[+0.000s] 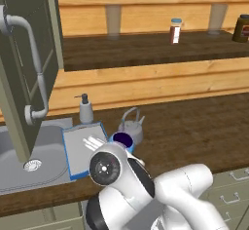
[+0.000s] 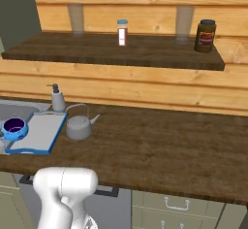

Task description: Pick the kettle from the counter and place it on the tray. Then pick the mug from the cabinet and place it on the tray. Then close the cabinet doors.

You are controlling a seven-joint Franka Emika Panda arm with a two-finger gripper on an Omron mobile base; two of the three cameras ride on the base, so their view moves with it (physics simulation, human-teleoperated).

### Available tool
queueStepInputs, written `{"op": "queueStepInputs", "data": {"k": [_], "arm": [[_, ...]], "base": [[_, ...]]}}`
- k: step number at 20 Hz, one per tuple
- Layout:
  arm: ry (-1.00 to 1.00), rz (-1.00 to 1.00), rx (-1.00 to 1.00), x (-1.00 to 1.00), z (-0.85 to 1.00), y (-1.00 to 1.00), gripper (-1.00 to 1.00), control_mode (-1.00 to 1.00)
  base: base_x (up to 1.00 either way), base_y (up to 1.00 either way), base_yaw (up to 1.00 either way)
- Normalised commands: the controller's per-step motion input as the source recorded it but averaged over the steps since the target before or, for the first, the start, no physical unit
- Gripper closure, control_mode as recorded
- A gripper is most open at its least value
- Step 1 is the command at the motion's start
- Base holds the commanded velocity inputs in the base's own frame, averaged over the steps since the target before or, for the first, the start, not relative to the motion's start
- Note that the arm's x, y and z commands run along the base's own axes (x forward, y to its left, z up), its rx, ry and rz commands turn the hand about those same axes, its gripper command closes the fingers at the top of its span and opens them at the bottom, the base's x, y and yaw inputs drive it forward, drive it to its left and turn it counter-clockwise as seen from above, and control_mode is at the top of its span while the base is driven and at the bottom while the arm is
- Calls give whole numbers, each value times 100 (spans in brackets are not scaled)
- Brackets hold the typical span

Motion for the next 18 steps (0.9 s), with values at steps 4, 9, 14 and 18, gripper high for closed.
{"op": "queueStepInputs", "data": {"k": [4, 9, 14, 18], "arm": [[0, 0, 1, 28, -34, 11, 100, -100], [0, 0, 1, 39, -34, 34, 100, -100], [5, 0, 0, 26, -30, 48, 100, -100], [7, -3, 0, 7, -22, 36, 100, -100]], "base": [[0, 0, 0], [0, 0, 0], [0, 0, 0], [0, 0, 0]]}}
